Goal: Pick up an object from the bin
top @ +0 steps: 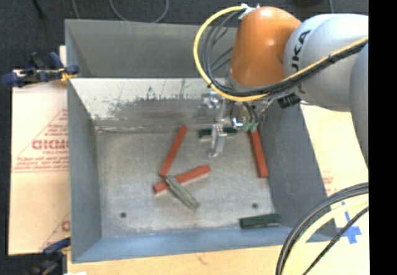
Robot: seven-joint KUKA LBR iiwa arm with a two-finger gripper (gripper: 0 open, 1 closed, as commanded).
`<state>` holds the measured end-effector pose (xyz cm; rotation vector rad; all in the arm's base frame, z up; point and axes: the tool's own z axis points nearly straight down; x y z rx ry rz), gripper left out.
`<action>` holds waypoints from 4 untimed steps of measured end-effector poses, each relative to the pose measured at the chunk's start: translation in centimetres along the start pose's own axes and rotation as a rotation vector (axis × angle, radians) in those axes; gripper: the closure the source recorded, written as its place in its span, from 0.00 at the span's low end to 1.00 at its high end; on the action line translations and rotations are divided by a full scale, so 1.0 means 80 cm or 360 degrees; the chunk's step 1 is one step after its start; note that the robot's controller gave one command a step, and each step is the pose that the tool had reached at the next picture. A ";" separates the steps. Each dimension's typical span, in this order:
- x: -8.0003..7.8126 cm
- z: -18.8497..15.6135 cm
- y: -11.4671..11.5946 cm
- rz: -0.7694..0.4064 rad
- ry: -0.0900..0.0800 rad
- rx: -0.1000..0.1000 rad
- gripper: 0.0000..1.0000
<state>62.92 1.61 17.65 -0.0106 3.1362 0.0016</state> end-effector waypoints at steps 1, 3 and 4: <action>0.035 0.133 0.053 -0.0149 -0.0001 0.0002 0.00; 0.035 0.130 0.052 -0.0146 -0.0001 0.0001 0.00; 0.030 0.125 0.053 -0.0144 -0.0023 -0.0001 1.00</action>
Offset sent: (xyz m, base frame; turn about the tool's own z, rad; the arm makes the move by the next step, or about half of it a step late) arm -0.0296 0.0429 -0.1065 -0.0936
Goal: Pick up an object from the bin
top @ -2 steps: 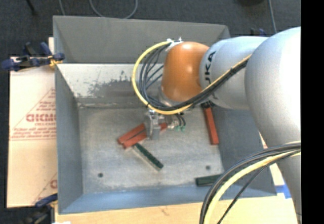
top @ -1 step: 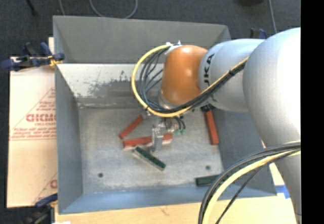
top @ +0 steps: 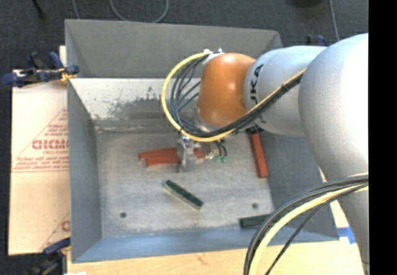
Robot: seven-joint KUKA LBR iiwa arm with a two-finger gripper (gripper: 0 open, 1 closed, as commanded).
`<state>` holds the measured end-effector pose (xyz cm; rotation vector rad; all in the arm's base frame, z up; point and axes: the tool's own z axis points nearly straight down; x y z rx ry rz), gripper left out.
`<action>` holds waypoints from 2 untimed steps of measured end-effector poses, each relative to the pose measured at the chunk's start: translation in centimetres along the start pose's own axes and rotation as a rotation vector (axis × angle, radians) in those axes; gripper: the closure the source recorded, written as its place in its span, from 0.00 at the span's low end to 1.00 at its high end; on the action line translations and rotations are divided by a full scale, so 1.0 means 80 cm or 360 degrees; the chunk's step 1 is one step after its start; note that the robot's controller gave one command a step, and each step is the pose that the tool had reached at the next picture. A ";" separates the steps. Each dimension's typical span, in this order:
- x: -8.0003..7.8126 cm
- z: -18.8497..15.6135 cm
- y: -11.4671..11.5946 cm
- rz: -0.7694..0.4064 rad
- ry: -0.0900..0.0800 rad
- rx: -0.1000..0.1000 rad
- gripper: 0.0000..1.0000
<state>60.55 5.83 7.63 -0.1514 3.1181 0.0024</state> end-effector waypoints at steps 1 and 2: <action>0.005 0.005 0.000 -0.0001 0.0020 0.0000 0.00; 0.005 0.006 0.000 -0.0001 0.0021 0.0000 1.00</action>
Offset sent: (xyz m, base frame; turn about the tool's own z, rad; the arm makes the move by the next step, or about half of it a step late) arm 0.0000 0.0000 0.0000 0.0000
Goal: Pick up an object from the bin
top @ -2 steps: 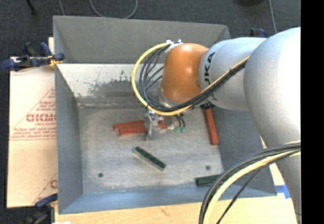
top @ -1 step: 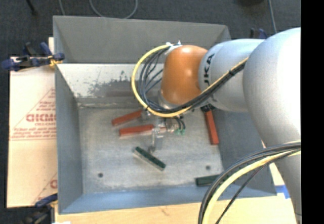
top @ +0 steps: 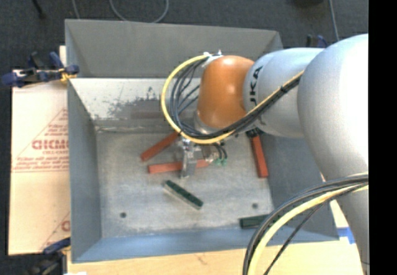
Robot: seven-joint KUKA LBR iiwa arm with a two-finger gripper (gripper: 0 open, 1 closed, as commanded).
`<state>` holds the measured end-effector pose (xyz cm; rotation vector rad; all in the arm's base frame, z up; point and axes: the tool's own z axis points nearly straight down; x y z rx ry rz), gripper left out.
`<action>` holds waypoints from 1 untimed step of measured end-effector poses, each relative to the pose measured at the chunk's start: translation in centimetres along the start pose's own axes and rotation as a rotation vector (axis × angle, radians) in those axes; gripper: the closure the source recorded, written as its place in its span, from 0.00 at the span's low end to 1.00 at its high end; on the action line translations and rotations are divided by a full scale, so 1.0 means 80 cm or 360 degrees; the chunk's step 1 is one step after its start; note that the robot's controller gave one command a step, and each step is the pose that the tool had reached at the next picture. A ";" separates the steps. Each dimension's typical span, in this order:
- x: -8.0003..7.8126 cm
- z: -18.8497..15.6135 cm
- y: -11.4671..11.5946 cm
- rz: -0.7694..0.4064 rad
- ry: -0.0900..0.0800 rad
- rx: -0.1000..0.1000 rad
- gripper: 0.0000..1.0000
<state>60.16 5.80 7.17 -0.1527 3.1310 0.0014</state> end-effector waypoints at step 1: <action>0.010 -0.176 -0.001 0.0042 -0.0009 0.0000 1.00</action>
Offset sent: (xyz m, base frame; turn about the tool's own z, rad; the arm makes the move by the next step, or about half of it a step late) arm -0.0118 -0.0010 0.1348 0.0302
